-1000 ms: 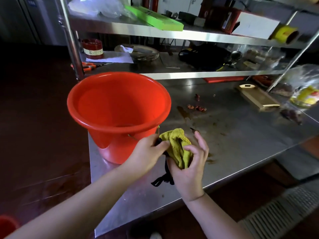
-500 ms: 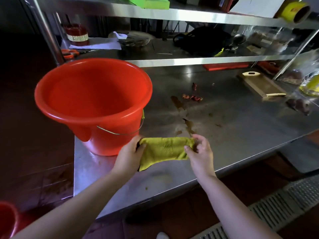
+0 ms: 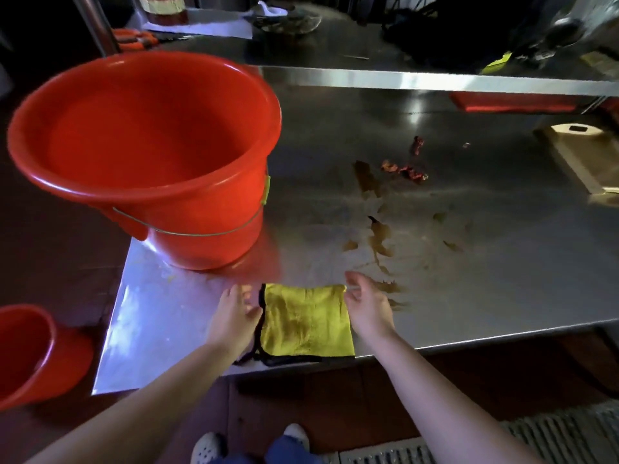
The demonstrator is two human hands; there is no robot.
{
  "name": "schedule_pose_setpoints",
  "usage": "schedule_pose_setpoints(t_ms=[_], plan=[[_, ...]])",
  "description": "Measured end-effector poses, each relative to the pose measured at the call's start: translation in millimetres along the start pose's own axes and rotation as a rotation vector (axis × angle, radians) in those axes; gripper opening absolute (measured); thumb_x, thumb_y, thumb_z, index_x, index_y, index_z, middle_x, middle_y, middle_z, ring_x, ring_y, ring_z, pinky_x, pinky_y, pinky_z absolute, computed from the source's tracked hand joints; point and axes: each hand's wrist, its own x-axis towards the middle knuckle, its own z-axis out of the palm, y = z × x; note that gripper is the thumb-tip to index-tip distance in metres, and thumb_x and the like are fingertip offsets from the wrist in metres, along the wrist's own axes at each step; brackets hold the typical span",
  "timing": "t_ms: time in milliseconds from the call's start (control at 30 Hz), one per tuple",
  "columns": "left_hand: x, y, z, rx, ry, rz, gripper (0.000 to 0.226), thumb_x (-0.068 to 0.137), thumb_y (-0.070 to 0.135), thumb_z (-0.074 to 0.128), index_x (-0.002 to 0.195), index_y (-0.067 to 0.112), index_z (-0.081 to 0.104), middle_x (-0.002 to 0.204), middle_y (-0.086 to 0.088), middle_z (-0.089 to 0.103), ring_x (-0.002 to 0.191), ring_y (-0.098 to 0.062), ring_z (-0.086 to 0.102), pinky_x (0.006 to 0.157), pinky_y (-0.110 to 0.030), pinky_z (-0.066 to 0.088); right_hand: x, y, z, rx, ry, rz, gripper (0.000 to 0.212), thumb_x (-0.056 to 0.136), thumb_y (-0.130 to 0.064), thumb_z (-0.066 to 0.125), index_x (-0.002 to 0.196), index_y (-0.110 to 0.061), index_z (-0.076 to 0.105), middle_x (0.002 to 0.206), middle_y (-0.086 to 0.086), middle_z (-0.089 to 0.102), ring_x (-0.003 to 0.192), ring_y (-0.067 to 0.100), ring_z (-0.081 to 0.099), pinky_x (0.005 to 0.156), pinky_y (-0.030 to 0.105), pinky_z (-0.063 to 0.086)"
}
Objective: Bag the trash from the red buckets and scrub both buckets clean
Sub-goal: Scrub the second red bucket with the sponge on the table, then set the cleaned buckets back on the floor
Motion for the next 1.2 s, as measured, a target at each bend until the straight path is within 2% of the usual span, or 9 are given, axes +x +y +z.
schedule_pose_setpoints(t_ms=[100,200,300,400,500,667,900,1067,1200], plan=[[-9.4,12.4,-37.5,-0.181,0.258,0.017,0.019,0.085,0.002,0.058,0.101,0.011,0.055,0.098,-0.011,0.063,0.078,-0.024,0.056,0.070,-0.031,0.040,3.2,-56.6,-13.7,0.173,0.048,-0.176,0.023,0.093,-0.016,0.054,0.113,-0.022,0.065,0.106,-0.009,0.067,0.095,0.008,0.063,0.078,0.024,0.050],[-8.8,30.6,-98.4,-0.490,0.630,0.037,0.020,0.087,0.027,0.056,0.105,0.027,0.047,0.105,-0.005,0.060,0.092,-0.028,0.059,0.079,-0.044,0.048,5.8,-140.9,-27.3,0.476,0.066,-0.352,0.016,0.090,-0.014,0.058,0.099,-0.024,0.066,0.089,-0.009,0.067,0.081,0.007,0.063,0.072,0.021,0.051],[-3.9,42.2,-159.9,-0.612,0.849,0.068,0.026,0.080,0.038,0.056,0.102,0.040,0.041,0.115,-0.009,0.054,0.103,-0.028,0.057,0.089,-0.056,0.046,8.9,-212.2,-29.0,0.722,-0.016,-0.245,0.018,0.084,-0.026,0.069,0.095,-0.017,0.059,0.081,-0.003,0.063,0.072,0.011,0.062,0.068,0.030,0.052],[-2.8,52.6,-199.2,-0.563,0.806,0.054,0.031,0.078,0.046,0.057,0.101,0.036,0.039,0.106,0.000,0.054,0.098,-0.021,0.059,0.084,-0.054,0.050,11.4,-250.1,-17.6,0.863,-0.183,0.012,0.045,0.075,-0.044,0.075,0.097,-0.010,0.056,0.088,0.003,0.064,0.077,0.020,0.065,0.053,0.029,0.052],[-1.7,48.5,-223.2,-0.492,0.692,-0.017,0.035,0.078,0.043,0.065,0.097,0.023,0.044,0.088,0.010,0.056,0.089,-0.020,0.062,0.080,-0.049,0.053,-0.6,-267.8,-3.1,0.896,-0.175,0.111,0.026,0.077,-0.032,0.075,0.089,-0.016,0.058,0.090,0.007,0.064,0.077,0.021,0.063,0.050,0.027,0.051],[3.4,5.8,-277.2,-0.683,0.484,0.019,0.022,0.084,0.027,0.066,0.088,0.005,0.065,0.077,-0.012,0.072,0.074,-0.020,0.070,0.071,-0.036,0.058,-29.6,-315.2,32.1,0.859,-0.062,0.044,0.018,0.078,-0.016,0.070,0.078,-0.013,0.052,0.081,0.009,0.060,0.069,0.021,0.060,0.058,0.035,0.057],[-10.7,-123.3,-379.8,-0.803,0.512,-0.042,0.039,0.082,0.023,0.070,0.109,-0.003,0.057,0.083,-0.011,0.072,0.063,-0.007,0.067,0.052,-0.017,0.048,-87.1,-415.7,150.5,0.798,-0.076,-0.087,0.012,0.076,-0.006,0.065,0.079,-0.011,0.054,0.073,0.008,0.060,0.059,0.019,0.059,0.054,0.031,0.053],[-3.2,-213.8,-447.7,-0.837,0.577,-0.129,0.045,0.074,0.017,0.074,0.108,-0.004,0.054,0.084,-0.014,0.071,0.071,-0.017,0.071,0.064,-0.031,0.058,-110.1,-467.9,257.2,0.766,-0.081,-0.069,0.011,0.074,-0.006,0.066,0.075,-0.013,0.057,0.072,0.005,0.061,0.061,0.016,0.058,0.050,0.021,0.048],[24.8,-265.5,-460.8,-0.930,0.590,-0.224,0.044,0.079,0.023,0.073,0.105,-0.006,0.053,0.087,-0.018,0.067,0.074,-0.022,0.071,0.063,-0.030,0.058,-103.0,-477.5,330.8,0.719,-0.078,-0.003,0.015,0.063,-0.015,0.067,0.075,-0.014,0.059,0.071,0.003,0.062,0.062,0.015,0.058,0.066,0.033,0.052]])
